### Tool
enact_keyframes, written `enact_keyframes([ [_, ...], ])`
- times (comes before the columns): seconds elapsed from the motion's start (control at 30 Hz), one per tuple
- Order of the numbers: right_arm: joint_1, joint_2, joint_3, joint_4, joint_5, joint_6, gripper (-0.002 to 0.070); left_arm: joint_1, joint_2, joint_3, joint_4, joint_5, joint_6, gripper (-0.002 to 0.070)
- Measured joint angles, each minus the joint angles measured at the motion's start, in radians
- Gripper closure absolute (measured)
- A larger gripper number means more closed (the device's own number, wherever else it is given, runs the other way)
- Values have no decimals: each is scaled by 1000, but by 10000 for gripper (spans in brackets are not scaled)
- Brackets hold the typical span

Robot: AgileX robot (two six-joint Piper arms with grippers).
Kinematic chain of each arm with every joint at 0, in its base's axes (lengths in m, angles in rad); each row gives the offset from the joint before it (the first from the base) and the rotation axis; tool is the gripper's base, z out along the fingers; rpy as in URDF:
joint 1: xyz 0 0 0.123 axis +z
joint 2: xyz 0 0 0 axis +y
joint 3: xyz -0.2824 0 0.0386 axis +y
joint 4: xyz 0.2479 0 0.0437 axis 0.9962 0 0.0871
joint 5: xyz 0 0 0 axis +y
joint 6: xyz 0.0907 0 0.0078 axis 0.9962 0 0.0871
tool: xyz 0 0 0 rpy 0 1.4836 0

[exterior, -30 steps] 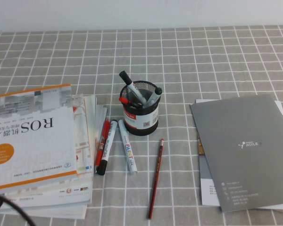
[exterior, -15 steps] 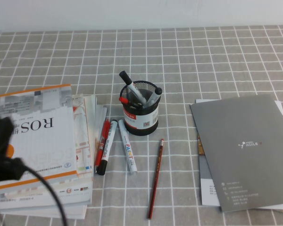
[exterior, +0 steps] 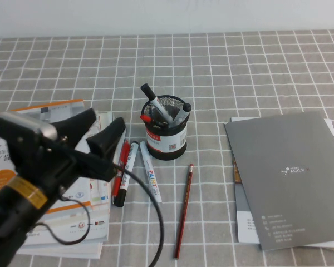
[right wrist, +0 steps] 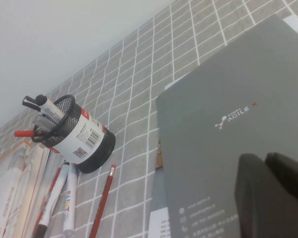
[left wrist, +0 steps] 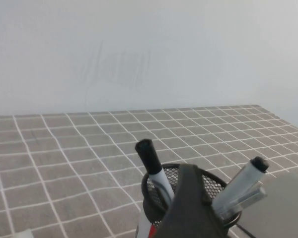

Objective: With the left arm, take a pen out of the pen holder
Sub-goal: 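Take a marker out of the pen holder and lay it on the table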

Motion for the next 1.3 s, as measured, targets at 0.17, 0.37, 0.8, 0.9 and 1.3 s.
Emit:
enact_keyframes([
  [0.17,0,0,0,0,0,0,689,0,173,-41,2,-133,0,230],
  [0.37,0,0,0,0,0,0,689,0,307,-115,4,-185,-2,230],
  [0.8,0,0,0,0,0,0,689,0,474,-243,55,-200,-32,230],
  [0.9,0,0,0,0,0,0,689,0,503,-254,57,-200,-37,230],
  [1.3,0,0,0,0,0,0,689,0,528,-299,61,-200,-43,230],
])
